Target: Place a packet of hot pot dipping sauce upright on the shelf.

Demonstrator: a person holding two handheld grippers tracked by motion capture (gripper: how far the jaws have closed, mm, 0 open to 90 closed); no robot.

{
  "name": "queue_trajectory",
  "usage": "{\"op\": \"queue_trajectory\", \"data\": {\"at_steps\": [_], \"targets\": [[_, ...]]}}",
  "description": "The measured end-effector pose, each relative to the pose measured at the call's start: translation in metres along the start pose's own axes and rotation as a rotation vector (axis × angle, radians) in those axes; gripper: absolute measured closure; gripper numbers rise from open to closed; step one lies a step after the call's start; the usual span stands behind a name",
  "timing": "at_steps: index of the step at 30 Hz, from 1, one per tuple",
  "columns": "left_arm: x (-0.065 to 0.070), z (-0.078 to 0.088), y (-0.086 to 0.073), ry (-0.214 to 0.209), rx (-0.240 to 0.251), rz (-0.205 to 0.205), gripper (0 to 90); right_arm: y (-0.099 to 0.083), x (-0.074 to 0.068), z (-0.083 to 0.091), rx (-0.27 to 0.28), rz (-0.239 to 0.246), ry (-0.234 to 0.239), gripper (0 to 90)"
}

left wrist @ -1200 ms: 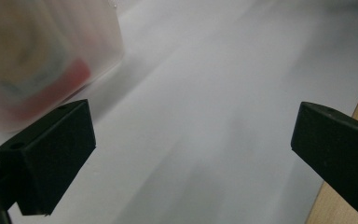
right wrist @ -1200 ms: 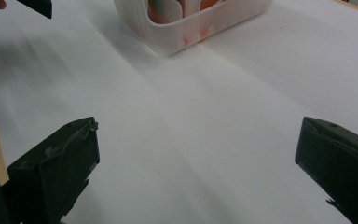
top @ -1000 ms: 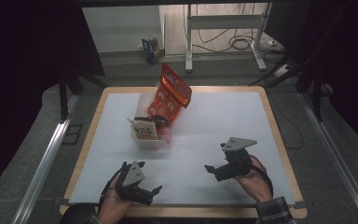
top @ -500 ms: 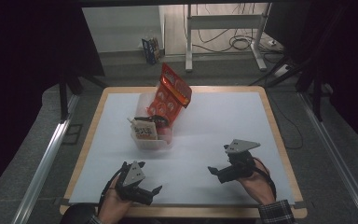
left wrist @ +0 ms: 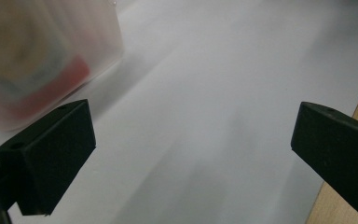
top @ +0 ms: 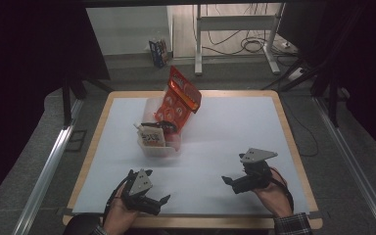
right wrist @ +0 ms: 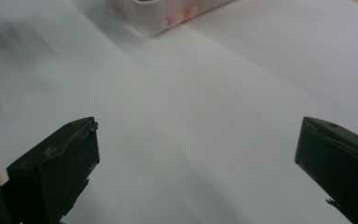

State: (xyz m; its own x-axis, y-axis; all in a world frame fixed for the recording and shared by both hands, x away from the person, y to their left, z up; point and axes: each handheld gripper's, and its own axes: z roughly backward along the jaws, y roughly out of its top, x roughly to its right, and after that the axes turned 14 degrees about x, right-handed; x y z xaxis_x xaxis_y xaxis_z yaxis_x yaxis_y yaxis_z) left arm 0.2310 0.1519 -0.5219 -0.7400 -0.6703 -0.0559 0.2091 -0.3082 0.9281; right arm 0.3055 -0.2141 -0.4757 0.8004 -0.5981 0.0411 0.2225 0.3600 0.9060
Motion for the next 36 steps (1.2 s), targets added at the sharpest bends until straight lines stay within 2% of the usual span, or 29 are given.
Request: {"op": "queue_trajectory", "data": {"at_steps": [36], "targets": [[-0.001, 0.0, 0.0, 0.003, -0.01, -0.001, 0.0, -0.019, 0.01, 0.026, -0.02, 0.009, -0.095, 0.0]]}}
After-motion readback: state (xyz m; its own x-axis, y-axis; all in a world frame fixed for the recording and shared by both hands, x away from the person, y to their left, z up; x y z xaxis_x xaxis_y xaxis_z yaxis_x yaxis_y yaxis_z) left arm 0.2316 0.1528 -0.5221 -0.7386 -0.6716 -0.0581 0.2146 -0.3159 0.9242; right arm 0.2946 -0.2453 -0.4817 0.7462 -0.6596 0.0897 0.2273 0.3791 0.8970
